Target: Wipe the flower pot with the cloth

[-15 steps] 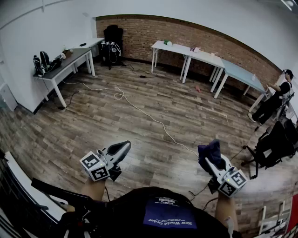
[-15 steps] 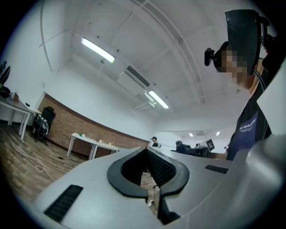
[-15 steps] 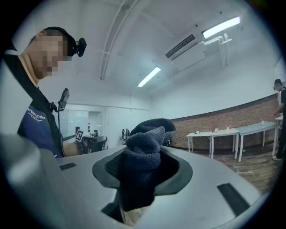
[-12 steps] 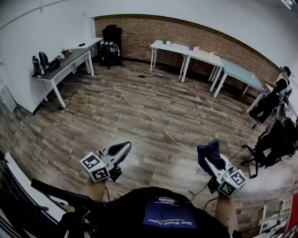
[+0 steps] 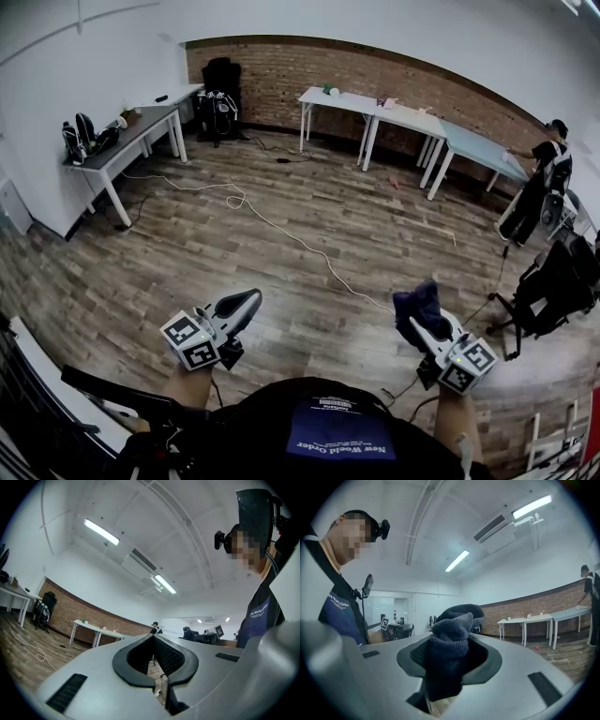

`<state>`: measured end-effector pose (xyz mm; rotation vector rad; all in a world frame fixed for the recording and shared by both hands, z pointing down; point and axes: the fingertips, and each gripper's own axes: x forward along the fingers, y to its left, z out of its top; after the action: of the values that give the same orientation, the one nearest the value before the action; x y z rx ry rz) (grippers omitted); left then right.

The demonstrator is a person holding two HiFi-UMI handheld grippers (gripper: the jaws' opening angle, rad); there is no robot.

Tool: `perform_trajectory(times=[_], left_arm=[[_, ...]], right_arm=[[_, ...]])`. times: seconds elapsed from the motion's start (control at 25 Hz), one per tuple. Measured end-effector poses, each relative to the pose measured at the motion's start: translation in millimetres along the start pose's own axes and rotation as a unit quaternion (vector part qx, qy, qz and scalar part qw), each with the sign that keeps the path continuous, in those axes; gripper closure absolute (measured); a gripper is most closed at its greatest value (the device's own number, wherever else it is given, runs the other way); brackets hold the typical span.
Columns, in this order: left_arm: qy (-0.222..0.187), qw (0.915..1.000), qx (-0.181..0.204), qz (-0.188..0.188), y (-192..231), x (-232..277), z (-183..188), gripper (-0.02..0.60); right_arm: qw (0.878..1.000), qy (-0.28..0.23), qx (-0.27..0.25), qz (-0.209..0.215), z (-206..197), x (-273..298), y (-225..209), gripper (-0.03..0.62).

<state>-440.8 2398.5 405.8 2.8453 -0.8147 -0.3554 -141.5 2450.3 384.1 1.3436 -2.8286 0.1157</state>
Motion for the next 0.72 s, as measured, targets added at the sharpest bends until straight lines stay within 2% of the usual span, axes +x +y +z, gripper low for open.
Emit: perform_trajectory(times=[0.32,0.72], left_arm=[[-0.003,1.0,-0.003,0.009,21.0,-13.9,5.4,0.58],[-0.01,0.9989,0.001,0.046,110.2,-113.9,40.8,0.58]], right_arm=[[1.0,0.004,0.006,0.009,2.3,30.8,4.3,0.461],[1.0,0.001,0.004,0.028,8.3,143.2,65.4,0.461]])
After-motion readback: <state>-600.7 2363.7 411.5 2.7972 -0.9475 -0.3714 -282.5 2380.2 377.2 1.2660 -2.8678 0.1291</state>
